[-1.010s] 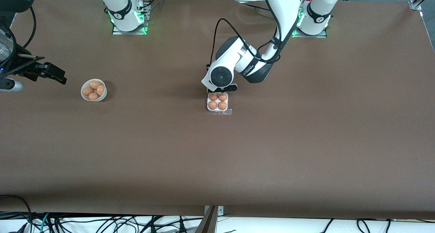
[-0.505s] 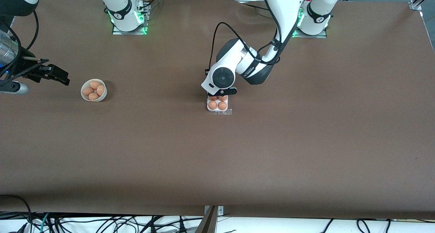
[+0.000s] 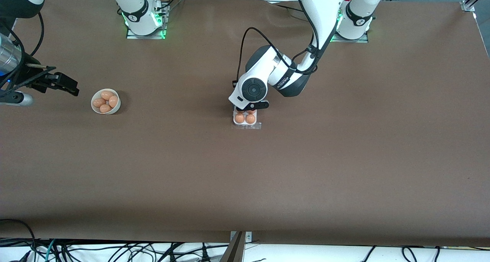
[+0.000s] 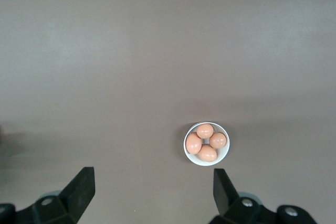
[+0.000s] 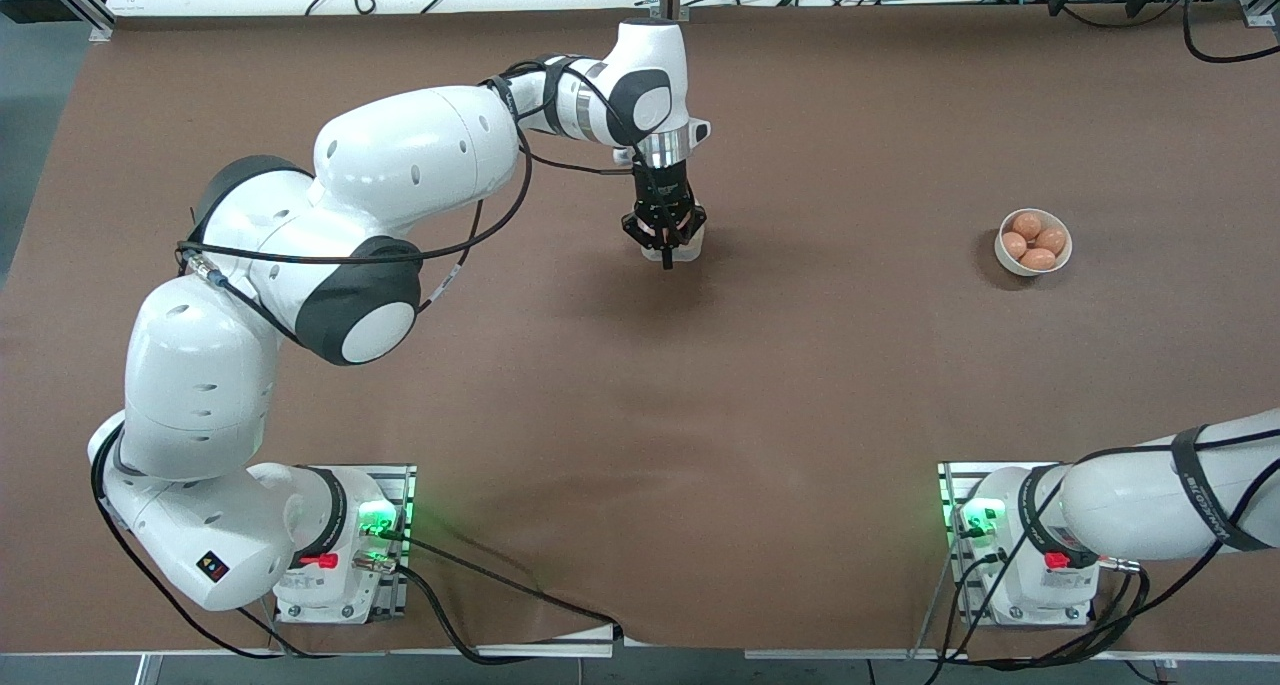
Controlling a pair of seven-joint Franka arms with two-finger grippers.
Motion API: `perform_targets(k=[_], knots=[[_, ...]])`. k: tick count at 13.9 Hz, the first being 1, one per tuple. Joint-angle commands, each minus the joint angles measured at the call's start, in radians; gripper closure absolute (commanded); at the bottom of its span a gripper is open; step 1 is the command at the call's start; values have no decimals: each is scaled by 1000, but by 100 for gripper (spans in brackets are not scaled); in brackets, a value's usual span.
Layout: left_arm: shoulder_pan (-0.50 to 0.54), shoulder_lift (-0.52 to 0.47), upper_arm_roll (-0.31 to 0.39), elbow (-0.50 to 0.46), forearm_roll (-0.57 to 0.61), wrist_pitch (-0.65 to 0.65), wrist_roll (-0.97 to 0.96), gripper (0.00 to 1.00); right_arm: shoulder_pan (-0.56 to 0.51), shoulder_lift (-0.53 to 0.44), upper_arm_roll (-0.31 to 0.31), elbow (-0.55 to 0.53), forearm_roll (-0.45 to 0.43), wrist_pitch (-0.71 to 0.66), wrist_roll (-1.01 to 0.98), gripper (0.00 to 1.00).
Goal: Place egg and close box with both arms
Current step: 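Push the clear carton lid over the eggs with the left gripper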
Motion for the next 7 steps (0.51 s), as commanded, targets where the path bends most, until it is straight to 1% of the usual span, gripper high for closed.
perform_targets(k=[1, 5, 7], knots=[[-4, 12, 19, 38, -11, 6, 0, 98, -4, 0, 5, 12, 1, -13, -6, 0], [13, 12, 21, 52, -12, 34, 3, 98, -4, 0, 5, 12, 1, -12, -6, 0], [13, 15, 21, 55, -11, 70, 3, 98, -5, 0, 5, 12, 1, -12, -6, 0]])
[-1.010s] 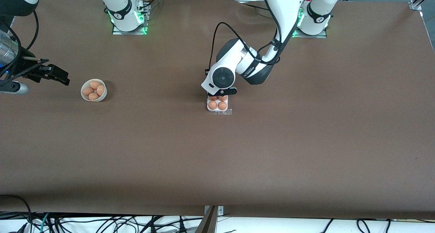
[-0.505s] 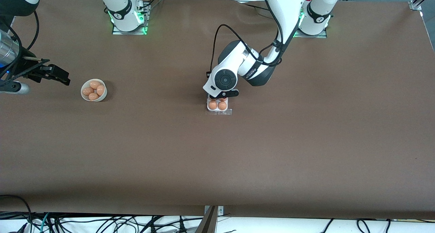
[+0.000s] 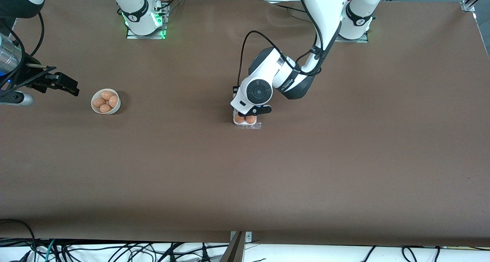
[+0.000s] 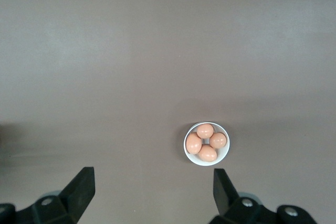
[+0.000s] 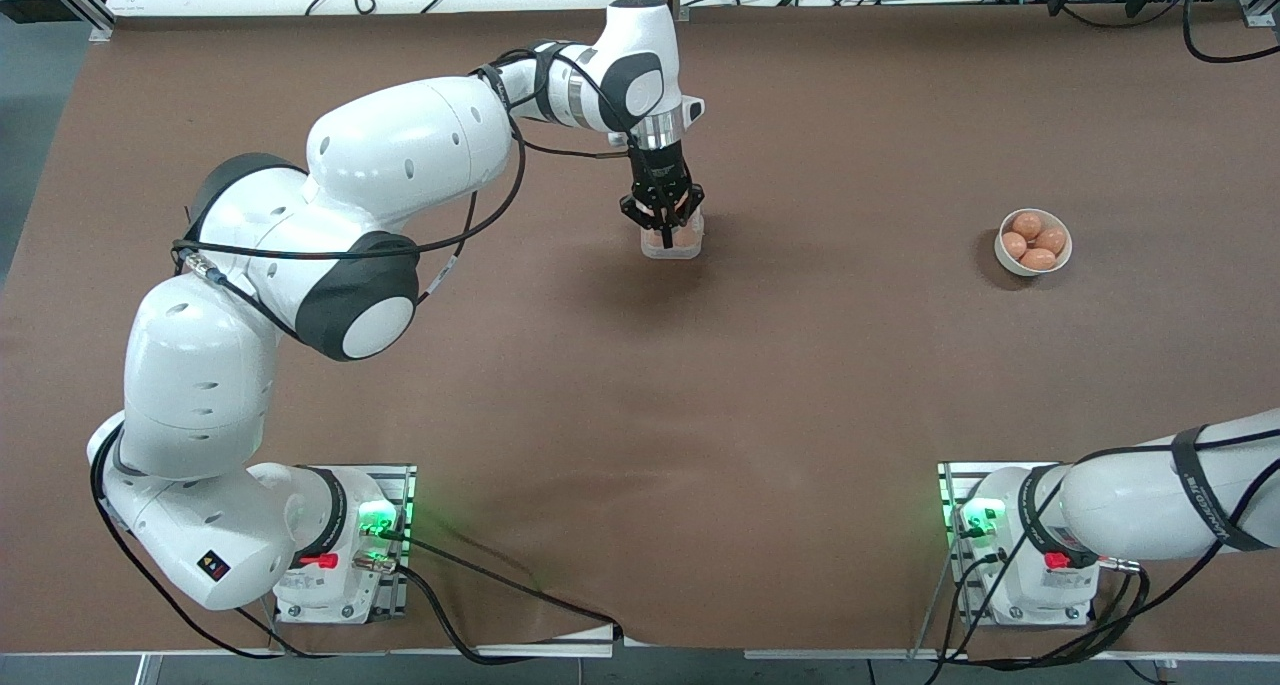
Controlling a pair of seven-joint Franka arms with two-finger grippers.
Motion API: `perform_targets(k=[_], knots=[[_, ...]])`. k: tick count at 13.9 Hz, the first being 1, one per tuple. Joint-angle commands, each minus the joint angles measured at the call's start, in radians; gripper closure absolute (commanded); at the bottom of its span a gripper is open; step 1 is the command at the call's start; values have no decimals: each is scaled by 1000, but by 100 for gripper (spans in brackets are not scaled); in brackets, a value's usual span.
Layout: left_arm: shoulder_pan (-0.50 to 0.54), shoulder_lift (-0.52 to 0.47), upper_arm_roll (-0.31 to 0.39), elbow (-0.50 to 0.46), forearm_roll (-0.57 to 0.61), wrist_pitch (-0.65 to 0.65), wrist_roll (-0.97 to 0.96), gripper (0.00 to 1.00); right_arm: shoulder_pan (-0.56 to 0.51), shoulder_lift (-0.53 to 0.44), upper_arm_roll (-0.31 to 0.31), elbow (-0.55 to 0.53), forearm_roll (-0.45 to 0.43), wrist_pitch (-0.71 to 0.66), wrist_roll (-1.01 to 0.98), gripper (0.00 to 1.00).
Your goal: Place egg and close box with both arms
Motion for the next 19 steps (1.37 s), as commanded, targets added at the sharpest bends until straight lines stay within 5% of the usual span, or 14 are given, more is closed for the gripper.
perform_targets(k=[1, 11, 13, 16, 19], knots=[[0, 14, 5, 28, -12, 32, 1, 98, -4, 0, 5, 12, 1, -12, -6, 0], [34, 11, 70, 106, -9, 45, 9, 93, -4, 0, 5, 12, 1, -12, -6, 0], [35, 1, 122, 114, 21, 35, 50, 81, -4, 0, 5, 12, 1, -12, -6, 0], [73, -50, 192, 117, 101, 28, 96, 35, -4, 0, 5, 12, 1, -12, -8, 0], [197, -116, 193, 119, 132, -32, 282, 12, -4, 0, 5, 12, 1, -12, -6, 0]])
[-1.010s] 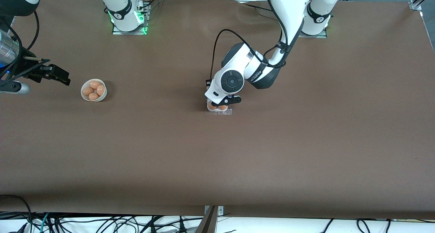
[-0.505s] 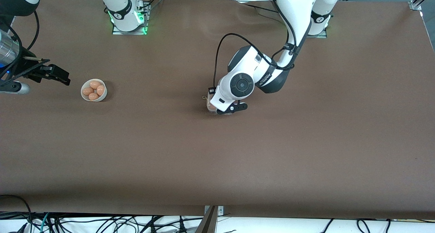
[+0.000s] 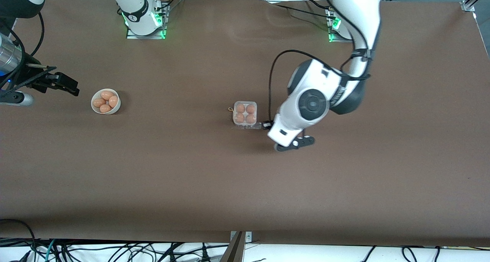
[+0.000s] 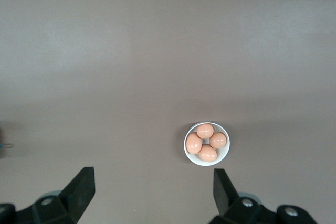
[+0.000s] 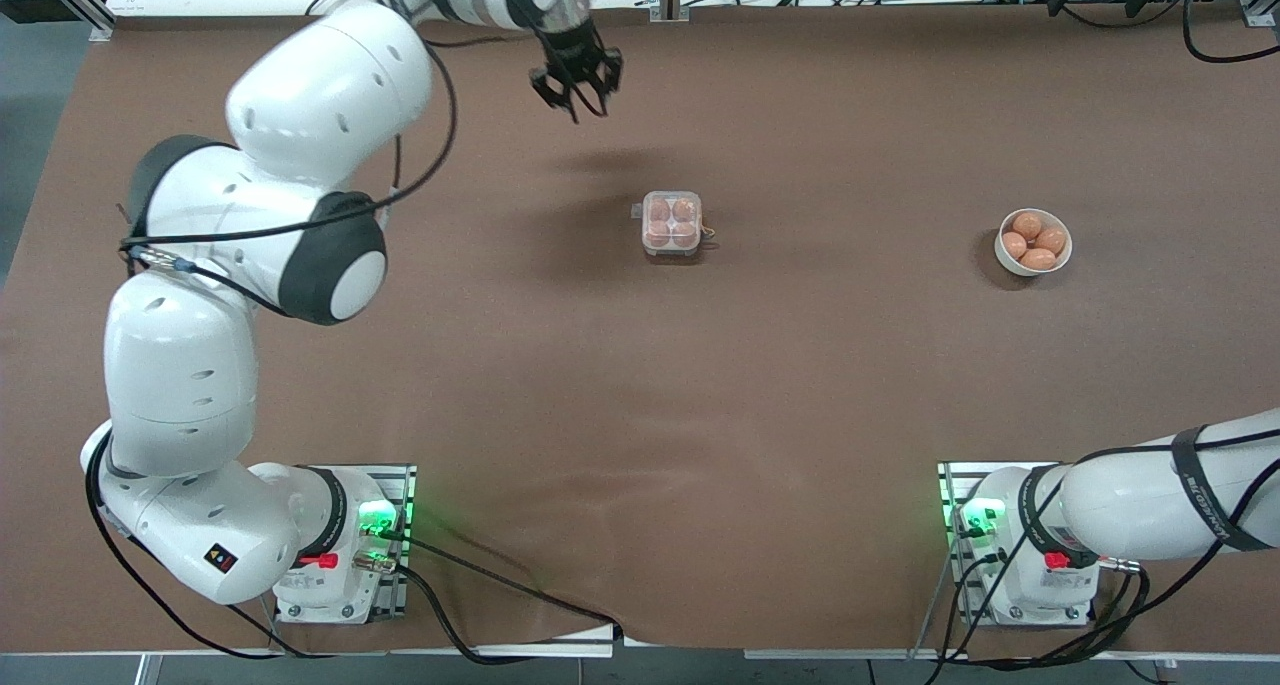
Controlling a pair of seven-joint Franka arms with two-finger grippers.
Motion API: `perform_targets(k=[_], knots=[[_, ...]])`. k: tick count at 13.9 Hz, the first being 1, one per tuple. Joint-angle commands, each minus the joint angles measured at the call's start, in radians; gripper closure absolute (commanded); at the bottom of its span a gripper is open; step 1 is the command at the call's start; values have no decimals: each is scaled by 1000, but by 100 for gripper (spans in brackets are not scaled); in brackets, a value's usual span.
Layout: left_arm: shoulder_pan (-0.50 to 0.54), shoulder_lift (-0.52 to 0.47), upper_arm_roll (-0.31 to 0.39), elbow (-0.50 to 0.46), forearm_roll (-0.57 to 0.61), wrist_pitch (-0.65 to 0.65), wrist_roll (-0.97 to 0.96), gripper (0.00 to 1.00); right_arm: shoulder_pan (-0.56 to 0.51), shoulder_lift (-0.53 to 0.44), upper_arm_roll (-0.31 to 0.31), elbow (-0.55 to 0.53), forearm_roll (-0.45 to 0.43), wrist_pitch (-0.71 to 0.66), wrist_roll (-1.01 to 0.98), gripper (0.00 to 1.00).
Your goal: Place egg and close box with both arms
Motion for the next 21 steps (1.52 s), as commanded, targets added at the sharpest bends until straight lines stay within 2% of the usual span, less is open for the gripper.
perform_targets(k=[1, 3, 4, 7, 9, 12, 15, 17, 19, 21], knots=[[122, -80, -9, -7, 24, -65, 147, 8, -4, 0, 5, 12, 1, -12, -6, 0], [214, -103, -8, 36, 26, -82, 217, 0, -4, 0, 5, 12, 1, -12, -6, 0], [249, -103, -8, 57, 30, -103, 243, 0, -4, 0, 5, 12, 1, -12, -6, 0], [300, -105, 3, 135, 241, -171, 313, 0, -4, 0, 5, 12, 1, -12, -8, 0], [303, -107, 3, 142, 354, -195, 338, 0, -4, 0, 5, 12, 1, -12, -6, 0], [334, -123, 18, 142, 359, -198, 340, 0, -4, 0, 5, 12, 1, -12, -8, 0], [412, -160, 8, 143, 356, -209, 353, 0, -4, 0, 5, 12, 1, -12, -6, 0], [497, -226, -46, 117, 357, -211, 414, 0, -5, 0, 5, 12, 1, -12, -8, 0], [614, -298, -142, 44, 362, -211, 447, 0, -5, 0, 5, 12, 1, -12, -8, 0], [662, -375, -159, -36, 356, -212, 491, 0, -5, 0, 5, 12, 1, -12, -8, 0]])
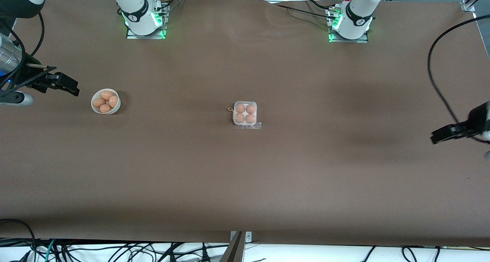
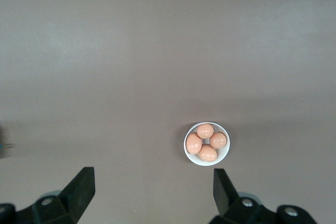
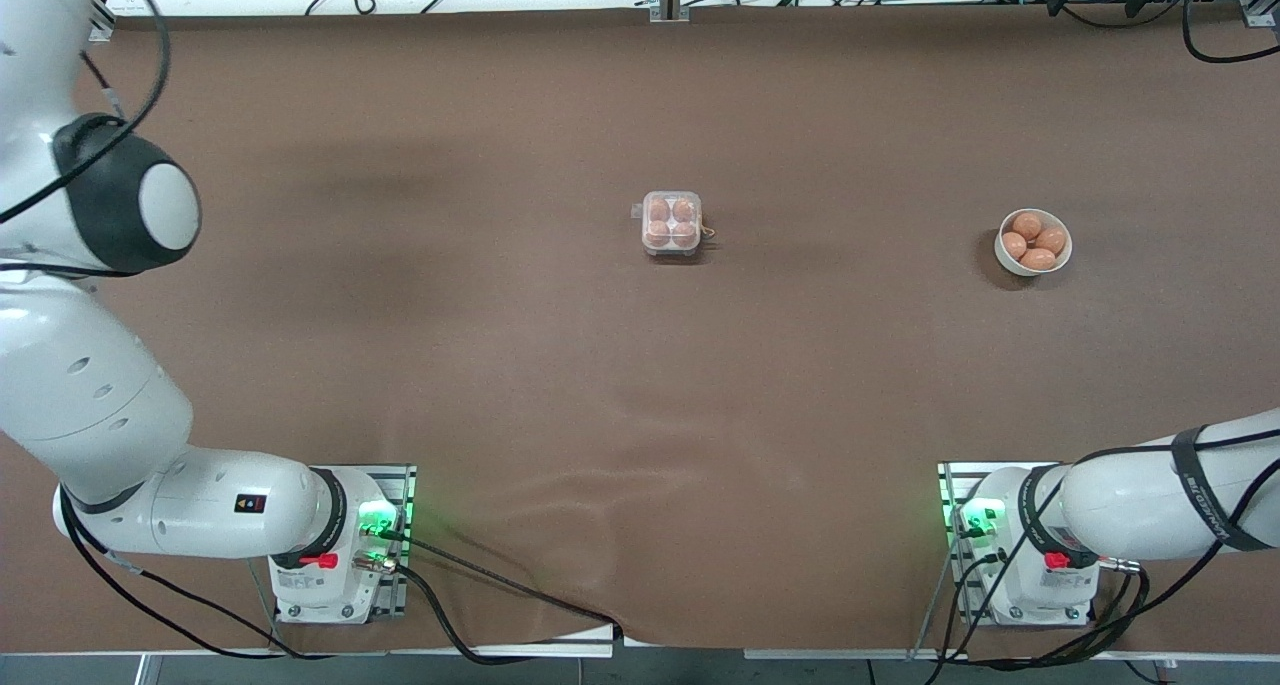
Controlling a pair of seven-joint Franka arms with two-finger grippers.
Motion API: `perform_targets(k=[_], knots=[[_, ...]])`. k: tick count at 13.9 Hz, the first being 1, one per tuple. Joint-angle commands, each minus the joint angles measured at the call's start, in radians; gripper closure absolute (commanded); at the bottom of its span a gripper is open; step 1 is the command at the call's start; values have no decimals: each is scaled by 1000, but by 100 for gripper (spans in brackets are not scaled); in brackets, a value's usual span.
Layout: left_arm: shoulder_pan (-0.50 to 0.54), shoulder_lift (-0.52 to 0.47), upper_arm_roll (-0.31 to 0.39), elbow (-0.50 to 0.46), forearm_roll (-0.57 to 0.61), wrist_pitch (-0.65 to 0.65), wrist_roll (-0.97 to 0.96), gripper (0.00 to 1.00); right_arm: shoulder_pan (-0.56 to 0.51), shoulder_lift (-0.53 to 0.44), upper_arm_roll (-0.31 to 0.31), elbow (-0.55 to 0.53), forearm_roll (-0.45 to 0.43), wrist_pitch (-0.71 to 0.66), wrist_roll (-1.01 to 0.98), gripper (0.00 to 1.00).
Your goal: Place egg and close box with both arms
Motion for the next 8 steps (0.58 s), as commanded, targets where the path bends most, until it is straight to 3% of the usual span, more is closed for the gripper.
perform_targets(k=[1, 5, 8], knots=[[56, -148, -44, -182, 19, 7, 54, 0, -6, 0, 5, 12, 1, -12, -8, 0], [86, -288, -60, -398, 22, 49, 76, 0, -6, 0, 3, 12, 1, -12, -8, 0], [87, -385, -128, -502, 28, 53, 74, 0, -6, 0, 3, 12, 1, -12, -8, 0]])
